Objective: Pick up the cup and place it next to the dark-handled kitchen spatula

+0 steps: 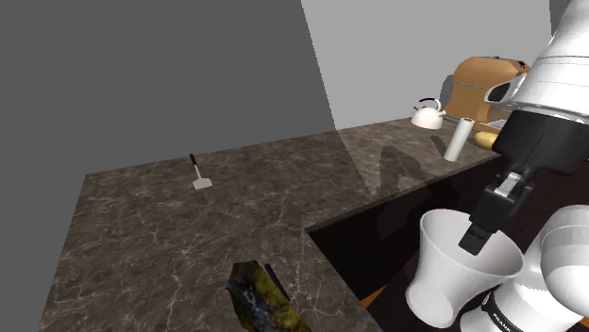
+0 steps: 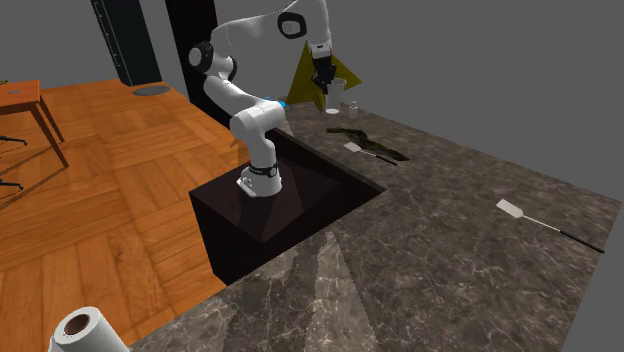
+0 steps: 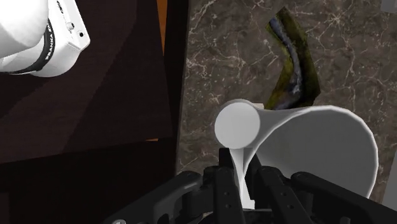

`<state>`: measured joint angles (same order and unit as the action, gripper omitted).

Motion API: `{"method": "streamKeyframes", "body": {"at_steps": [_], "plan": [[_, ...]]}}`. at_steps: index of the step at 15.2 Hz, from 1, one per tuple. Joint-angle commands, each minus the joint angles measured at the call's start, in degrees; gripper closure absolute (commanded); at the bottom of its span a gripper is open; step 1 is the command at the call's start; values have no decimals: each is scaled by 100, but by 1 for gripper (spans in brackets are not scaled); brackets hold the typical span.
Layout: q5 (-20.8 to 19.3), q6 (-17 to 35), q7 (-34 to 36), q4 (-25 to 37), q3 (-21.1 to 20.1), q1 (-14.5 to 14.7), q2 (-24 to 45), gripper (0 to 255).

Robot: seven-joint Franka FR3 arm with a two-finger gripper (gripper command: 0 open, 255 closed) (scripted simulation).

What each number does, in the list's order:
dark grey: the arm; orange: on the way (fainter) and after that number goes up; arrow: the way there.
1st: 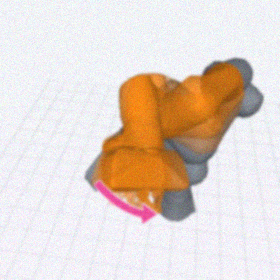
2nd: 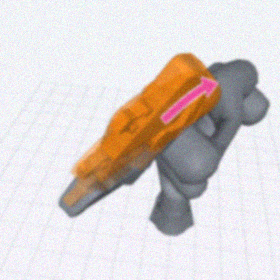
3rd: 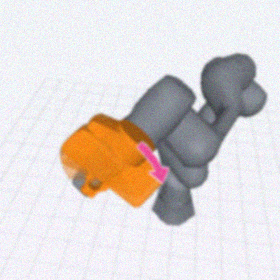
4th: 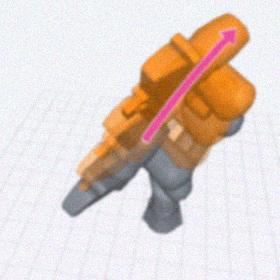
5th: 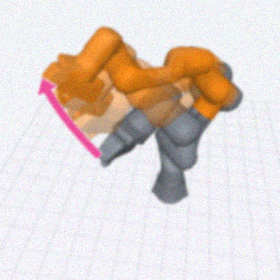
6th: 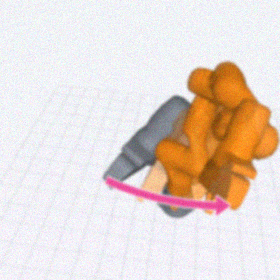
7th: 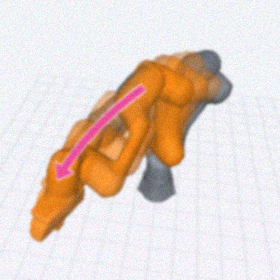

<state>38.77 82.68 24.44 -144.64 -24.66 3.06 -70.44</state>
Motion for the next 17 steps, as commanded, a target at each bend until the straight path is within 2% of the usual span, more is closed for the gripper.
{"method": "streamKeyframes", "body": {"at_steps": [1, 6, 11, 17], "plan": [[266, -6, 287, 103, -281, 76, -56, 255], [878, 91, 939, 525, -1010, 130, 18, 255], [1362, 213, 1508, 1048, -1660, 55, 176, 255], [1598, 476, 1410, 596, -1903, 168, -23, 255]]}}
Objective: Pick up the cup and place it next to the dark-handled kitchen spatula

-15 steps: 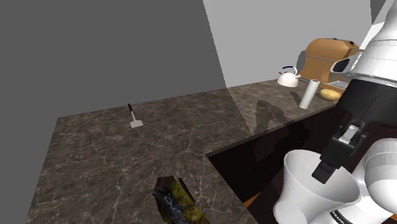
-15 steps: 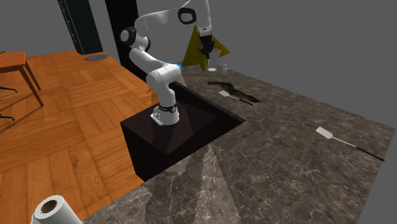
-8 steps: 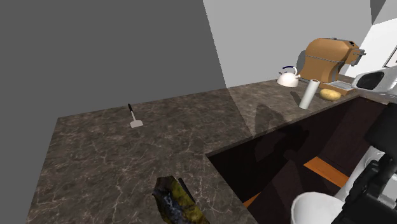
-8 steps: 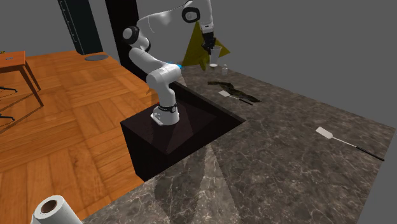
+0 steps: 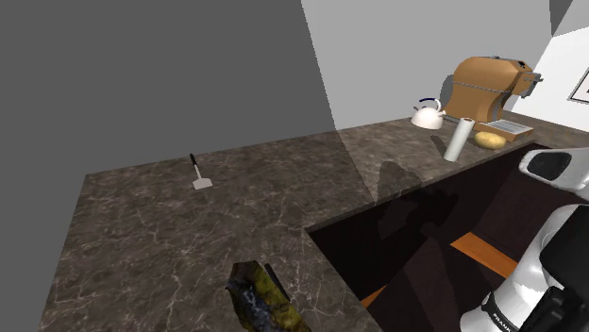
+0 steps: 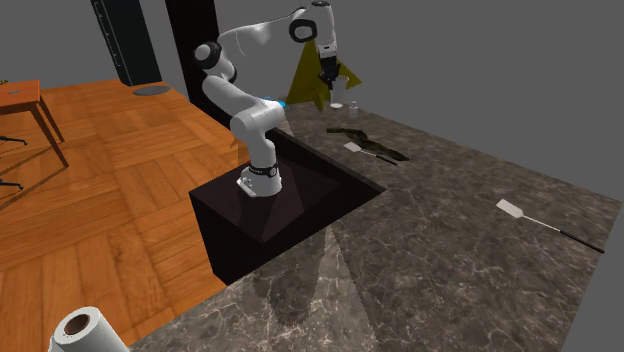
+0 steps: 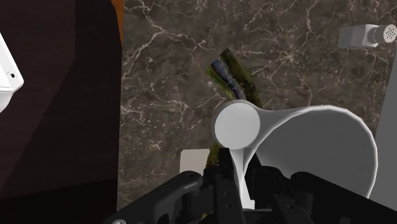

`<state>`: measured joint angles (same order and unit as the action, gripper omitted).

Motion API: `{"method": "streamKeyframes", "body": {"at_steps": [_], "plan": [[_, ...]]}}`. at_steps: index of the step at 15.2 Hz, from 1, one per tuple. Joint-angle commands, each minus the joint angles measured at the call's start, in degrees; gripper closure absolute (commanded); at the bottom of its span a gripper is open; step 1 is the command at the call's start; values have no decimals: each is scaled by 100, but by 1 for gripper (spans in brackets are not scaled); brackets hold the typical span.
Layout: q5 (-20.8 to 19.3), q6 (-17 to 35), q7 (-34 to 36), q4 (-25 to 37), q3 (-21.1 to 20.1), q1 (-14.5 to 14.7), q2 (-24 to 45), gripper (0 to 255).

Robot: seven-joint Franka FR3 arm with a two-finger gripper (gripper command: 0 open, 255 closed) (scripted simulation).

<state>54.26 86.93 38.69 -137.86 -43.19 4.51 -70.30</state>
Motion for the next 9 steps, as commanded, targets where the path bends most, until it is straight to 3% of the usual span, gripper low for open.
{"method": "streamKeyframes", "body": {"at_steps": [1, 9], "plan": [[92, 96, -31, -155, -93, 41, -67, 255], [467, 454, -153, -698, -487, 194, -270, 255]]}}
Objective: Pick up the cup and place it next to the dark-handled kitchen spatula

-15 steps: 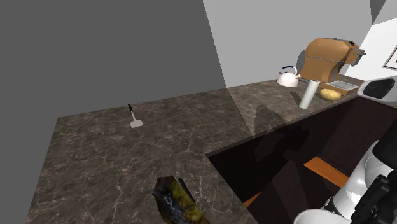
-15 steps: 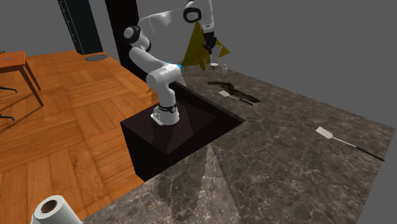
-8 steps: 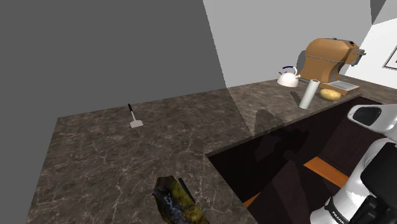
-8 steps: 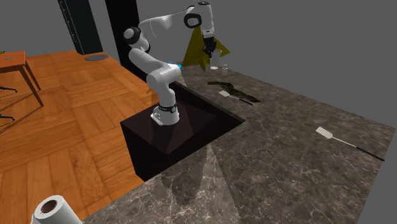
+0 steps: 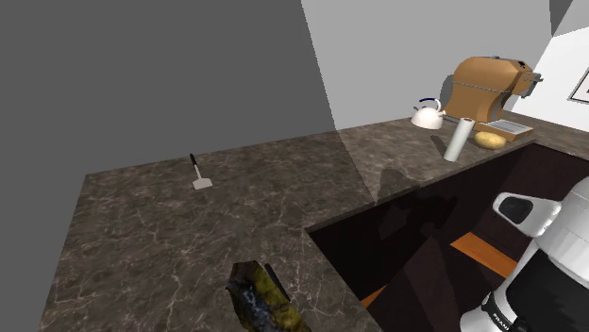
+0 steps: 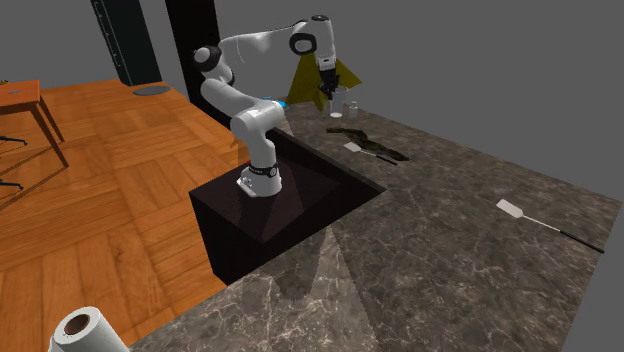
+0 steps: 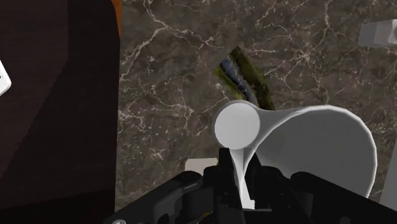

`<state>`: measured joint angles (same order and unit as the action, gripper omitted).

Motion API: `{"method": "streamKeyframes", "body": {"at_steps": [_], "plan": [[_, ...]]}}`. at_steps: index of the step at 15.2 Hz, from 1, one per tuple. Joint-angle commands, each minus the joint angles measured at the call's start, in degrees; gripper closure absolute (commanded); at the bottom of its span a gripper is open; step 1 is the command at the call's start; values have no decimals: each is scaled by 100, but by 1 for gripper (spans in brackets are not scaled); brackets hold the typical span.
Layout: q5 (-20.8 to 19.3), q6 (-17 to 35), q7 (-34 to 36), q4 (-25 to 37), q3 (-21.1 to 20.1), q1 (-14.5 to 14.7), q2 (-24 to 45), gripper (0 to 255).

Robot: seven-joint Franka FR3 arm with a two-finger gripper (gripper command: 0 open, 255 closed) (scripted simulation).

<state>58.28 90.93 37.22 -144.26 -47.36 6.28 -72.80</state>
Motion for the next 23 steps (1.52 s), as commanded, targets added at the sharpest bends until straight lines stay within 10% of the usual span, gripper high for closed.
{"method": "streamKeyframes", "body": {"at_steps": [1, 23], "plan": [[117, 100, -22, -121, -125, 36, -41, 255], [1472, 1100, -368, -1187, -1560, 351, -198, 255]]}}
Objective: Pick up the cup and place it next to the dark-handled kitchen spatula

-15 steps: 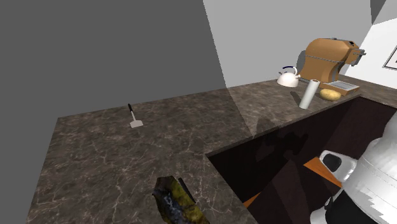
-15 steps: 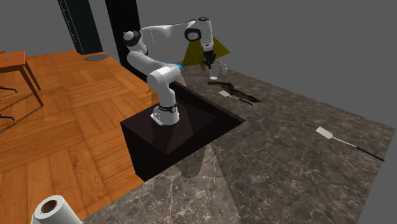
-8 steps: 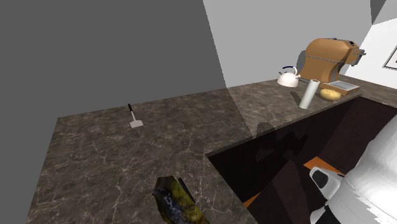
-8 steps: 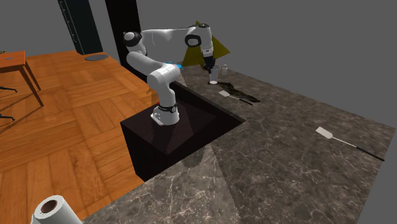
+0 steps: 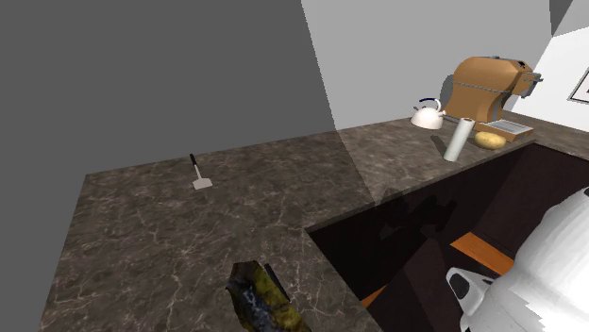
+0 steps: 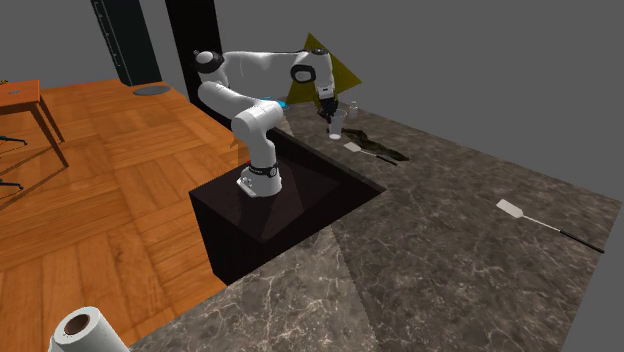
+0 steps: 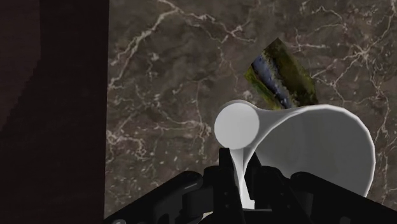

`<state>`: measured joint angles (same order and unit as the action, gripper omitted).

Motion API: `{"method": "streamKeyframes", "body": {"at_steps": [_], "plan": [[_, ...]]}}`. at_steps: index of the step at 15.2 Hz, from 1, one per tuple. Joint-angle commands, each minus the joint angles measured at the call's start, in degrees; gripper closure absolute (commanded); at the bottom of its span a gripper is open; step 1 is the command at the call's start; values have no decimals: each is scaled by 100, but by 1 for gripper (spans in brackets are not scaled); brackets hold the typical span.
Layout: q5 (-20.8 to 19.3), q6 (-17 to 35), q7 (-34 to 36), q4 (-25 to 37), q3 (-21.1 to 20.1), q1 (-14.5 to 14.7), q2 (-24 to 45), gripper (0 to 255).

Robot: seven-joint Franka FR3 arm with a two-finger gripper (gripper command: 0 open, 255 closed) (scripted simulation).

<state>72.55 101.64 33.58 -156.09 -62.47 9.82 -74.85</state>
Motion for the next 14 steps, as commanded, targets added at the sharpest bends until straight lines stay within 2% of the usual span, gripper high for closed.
{"method": "streamKeyframes", "body": {"at_steps": [1, 6, 7, 12, 14], "plan": [[45, 28, -3, -4, -49, -4, 7, 255], [45, 28, -4, -4, -49, -4, 7, 255], [46, 28, -3, -4, -49, -3, 7, 0], [45, 28, -4, -4, -49, -4, 7, 0], [-361, -240, 72, 82, 414, 37, -69, 0]]}}
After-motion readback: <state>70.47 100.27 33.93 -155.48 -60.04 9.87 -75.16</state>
